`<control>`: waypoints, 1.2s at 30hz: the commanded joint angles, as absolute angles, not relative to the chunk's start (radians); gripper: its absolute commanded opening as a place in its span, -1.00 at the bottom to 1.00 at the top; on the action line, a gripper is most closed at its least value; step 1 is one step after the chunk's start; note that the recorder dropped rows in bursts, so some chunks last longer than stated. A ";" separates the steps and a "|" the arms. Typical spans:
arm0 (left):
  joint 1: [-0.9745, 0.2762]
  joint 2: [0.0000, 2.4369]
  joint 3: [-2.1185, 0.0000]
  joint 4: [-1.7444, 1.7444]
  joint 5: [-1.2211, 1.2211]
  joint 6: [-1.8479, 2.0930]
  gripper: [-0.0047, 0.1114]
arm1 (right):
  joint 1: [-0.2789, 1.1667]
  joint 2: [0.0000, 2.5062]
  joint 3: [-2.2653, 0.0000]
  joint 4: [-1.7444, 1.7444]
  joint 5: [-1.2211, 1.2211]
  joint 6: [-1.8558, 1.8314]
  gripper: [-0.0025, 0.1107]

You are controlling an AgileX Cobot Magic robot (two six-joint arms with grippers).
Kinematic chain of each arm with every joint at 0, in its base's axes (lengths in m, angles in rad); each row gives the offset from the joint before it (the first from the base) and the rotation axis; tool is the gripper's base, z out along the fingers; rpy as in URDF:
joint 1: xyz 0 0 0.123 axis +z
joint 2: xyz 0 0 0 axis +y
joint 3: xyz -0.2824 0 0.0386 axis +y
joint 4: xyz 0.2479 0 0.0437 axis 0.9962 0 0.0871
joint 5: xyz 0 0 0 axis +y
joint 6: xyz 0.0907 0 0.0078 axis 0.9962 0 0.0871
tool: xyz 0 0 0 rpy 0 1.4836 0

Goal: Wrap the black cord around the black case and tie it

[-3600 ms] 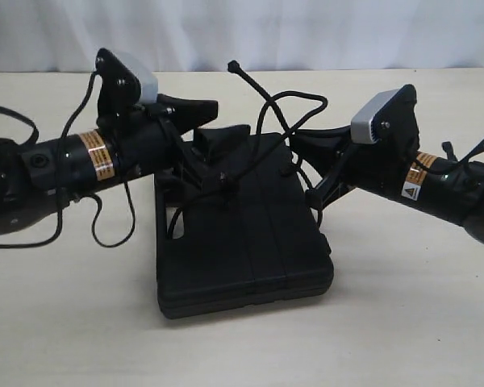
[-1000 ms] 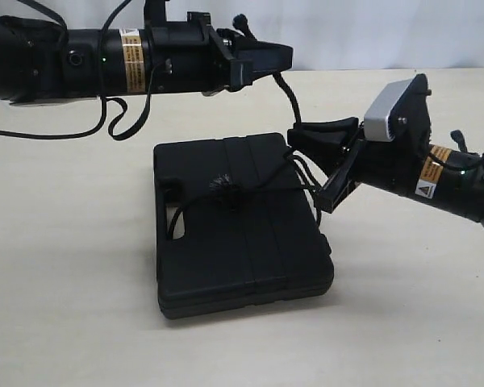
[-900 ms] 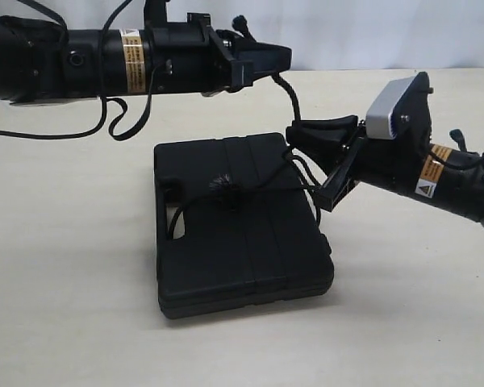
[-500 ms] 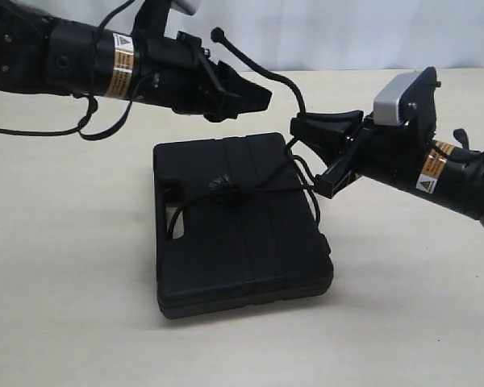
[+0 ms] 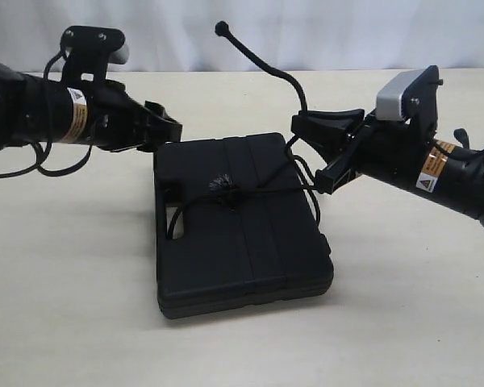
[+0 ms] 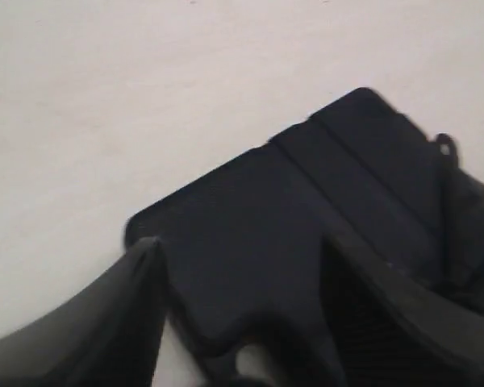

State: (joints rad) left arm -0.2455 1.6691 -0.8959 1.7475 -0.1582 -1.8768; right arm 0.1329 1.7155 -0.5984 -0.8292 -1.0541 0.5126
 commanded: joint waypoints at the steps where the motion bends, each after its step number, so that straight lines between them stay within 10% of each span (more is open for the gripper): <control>1: -0.244 1.664 -0.891 1.744 0.031 -1.857 0.00 | 0.130 1.718 -0.603 -0.824 -1.064 0.520 -0.88; 7: -0.244 1.670 -1.012 1.470 0.565 -1.341 -0.02 | 0.130 1.718 -0.603 -0.826 -1.064 0.520 -0.88; 11: -0.170 1.726 -1.197 0.287 0.754 -0.273 -0.54 | 0.130 1.718 -0.603 -0.824 -1.064 0.520 -0.88; 14: -0.178 1.770 -1.197 -0.279 0.805 0.180 -0.48 | 0.130 1.718 -0.603 -0.828 -1.064 0.520 -0.88; 23: -0.269 1.932 -1.197 -0.318 0.770 0.113 0.01 | 0.130 1.718 -0.603 -0.830 -1.062 0.531 -0.88; 36: -0.269 2.068 -1.197 -0.329 0.586 0.074 -0.14 | 0.130 1.718 -0.603 -0.830 -1.062 0.531 -0.88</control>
State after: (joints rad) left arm -0.2666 2.0538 -1.1932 -0.3256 0.6280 0.0830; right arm 0.1329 1.7155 -0.5984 -0.8292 -1.0541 0.5308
